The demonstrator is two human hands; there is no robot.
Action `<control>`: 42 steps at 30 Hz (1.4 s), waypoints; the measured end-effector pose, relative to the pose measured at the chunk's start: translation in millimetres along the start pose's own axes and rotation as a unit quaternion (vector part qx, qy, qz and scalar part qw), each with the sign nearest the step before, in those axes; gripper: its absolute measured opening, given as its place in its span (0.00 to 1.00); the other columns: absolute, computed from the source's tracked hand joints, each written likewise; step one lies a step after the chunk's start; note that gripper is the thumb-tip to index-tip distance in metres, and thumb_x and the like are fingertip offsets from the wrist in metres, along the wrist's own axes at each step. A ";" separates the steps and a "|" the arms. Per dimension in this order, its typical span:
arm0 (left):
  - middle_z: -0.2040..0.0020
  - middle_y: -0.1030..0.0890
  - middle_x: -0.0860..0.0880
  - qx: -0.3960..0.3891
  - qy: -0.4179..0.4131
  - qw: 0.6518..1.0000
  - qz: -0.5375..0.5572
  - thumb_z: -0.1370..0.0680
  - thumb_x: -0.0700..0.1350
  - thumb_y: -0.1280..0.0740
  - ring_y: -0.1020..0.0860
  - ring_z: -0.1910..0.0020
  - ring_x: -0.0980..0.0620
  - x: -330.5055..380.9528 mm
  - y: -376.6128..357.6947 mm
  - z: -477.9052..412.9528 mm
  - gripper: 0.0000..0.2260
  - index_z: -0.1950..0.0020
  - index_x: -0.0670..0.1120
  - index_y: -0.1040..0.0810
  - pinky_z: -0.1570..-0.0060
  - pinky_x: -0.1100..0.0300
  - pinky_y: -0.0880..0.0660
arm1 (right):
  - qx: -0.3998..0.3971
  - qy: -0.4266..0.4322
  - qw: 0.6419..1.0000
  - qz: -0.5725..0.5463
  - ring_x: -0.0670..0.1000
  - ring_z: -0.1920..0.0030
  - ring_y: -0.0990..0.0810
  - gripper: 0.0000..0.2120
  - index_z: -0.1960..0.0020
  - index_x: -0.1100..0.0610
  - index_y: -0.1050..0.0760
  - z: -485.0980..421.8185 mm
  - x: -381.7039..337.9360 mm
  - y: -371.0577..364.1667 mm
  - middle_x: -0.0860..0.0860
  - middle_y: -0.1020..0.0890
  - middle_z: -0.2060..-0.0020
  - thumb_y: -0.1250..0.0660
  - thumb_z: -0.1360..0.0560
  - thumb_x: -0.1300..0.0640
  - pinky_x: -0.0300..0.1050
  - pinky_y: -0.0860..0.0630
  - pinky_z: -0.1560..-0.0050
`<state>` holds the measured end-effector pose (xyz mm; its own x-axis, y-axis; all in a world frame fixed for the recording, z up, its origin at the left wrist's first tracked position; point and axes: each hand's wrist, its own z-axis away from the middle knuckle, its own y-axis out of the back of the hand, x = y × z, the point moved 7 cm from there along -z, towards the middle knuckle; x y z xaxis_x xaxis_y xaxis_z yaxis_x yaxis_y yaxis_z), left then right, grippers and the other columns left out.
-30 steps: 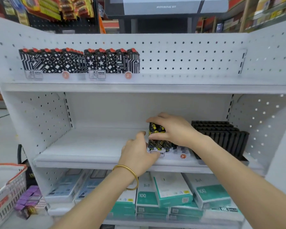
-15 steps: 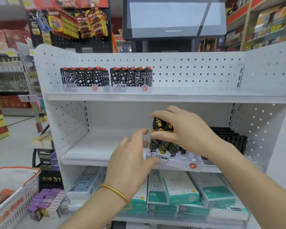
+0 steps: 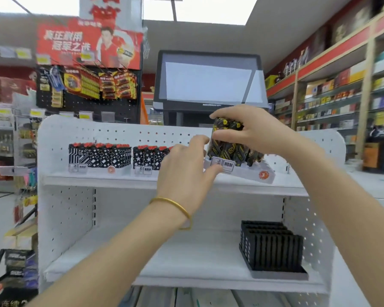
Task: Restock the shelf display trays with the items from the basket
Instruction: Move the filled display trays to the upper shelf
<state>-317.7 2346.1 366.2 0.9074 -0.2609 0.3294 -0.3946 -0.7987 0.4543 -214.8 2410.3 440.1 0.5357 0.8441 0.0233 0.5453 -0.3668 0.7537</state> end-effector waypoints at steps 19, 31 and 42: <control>0.63 0.20 0.51 -0.003 -0.073 0.966 -0.247 0.24 0.55 0.50 0.23 0.59 0.47 -27.9 -51.8 -2.5 0.20 0.52 0.48 0.21 0.55 0.54 0.31 | -0.115 -0.004 0.992 -0.050 0.39 0.43 0.31 0.21 0.35 0.47 0.27 -49.4 62.3 -84.5 0.42 0.25 0.37 0.37 0.26 0.41 0.36 0.36 0.43; 0.63 0.20 0.51 0.038 -0.092 0.975 -0.198 0.27 0.50 0.44 0.22 0.60 0.46 -30.9 -56.2 4.5 0.15 0.58 0.46 0.20 0.53 0.55 0.38 | -0.103 -0.046 0.994 -0.006 0.49 0.37 0.29 0.23 0.31 0.50 0.33 -28.5 75.9 -78.7 0.47 0.27 0.34 0.42 0.23 0.42 0.45 0.32 0.38; 0.63 0.20 0.51 0.057 -0.081 0.974 -0.205 0.26 0.50 0.46 0.22 0.58 0.46 -37.7 -47.0 3.9 0.15 0.60 0.47 0.20 0.49 0.55 0.39 | -0.087 -0.034 0.995 -0.021 0.51 0.37 0.28 0.22 0.31 0.50 0.32 -34.4 67.9 -84.0 0.48 0.26 0.35 0.42 0.23 0.42 0.47 0.31 0.37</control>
<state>-332.8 2391.3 329.1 0.9999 0.0171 -0.0002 0.0155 -0.9061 0.4227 -246.4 2511.9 400.9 0.5611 0.8263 -0.0502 0.4505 -0.2539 0.8559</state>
